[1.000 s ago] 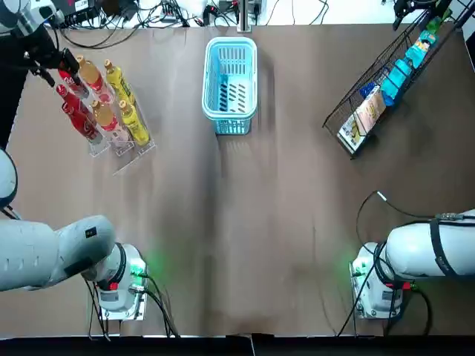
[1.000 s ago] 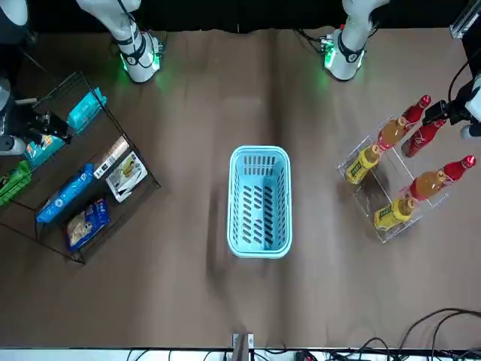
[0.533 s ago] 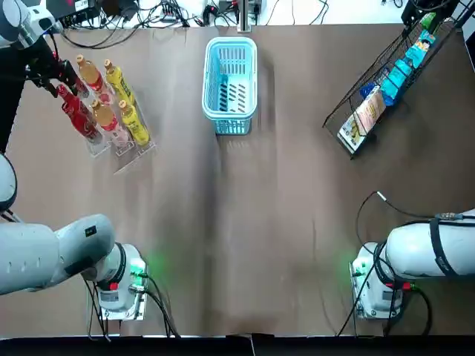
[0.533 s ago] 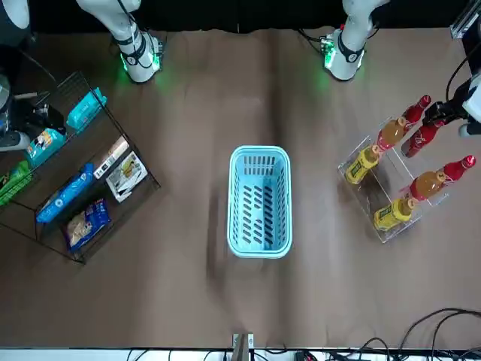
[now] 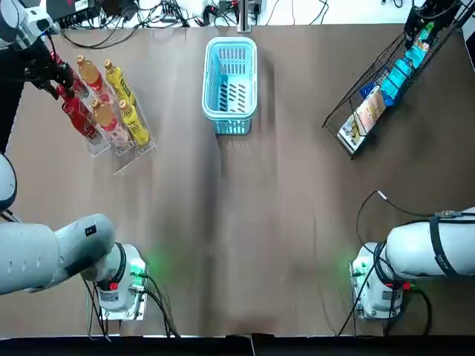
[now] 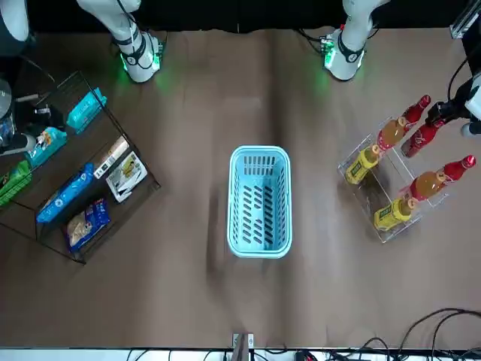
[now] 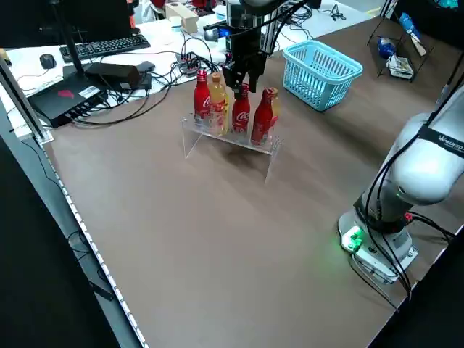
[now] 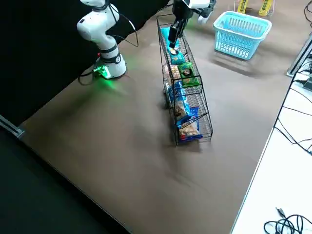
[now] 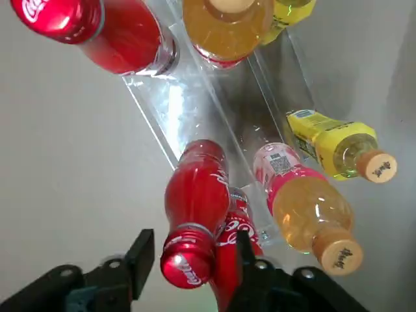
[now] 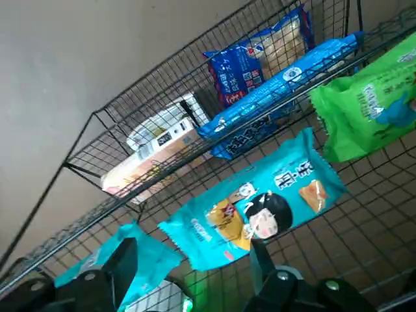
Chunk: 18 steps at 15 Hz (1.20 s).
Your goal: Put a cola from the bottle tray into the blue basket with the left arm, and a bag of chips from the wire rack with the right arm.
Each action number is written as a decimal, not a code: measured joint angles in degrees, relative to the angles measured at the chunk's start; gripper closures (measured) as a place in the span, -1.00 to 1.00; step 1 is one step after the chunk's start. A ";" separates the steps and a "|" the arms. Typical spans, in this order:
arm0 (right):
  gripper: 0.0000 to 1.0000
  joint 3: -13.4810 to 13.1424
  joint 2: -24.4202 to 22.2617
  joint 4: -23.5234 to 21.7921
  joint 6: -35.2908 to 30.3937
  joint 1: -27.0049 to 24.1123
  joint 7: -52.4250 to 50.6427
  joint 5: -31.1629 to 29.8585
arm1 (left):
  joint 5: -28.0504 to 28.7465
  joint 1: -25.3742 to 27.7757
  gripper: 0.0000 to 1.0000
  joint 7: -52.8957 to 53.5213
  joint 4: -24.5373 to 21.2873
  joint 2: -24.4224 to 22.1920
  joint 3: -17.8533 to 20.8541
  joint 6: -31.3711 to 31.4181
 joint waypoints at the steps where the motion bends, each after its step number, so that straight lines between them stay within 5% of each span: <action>1: -0.57 0.00 0.29 0.00 0.00 -0.01 -0.72 -0.90 | 0.00 0.00 -0.15 0.00 0.00 0.00 0.00 0.03; 10: -0.34 0.01 1.58 0.00 0.04 -0.01 -2.52 -2.40 | 0.00 0.00 0.29 0.00 0.00 0.00 -0.01 0.13; 18: -0.23 -0.01 2.00 0.06 0.15 -0.30 -2.55 -2.59 | 0.00 0.01 0.36 0.00 0.00 0.00 -0.01 0.18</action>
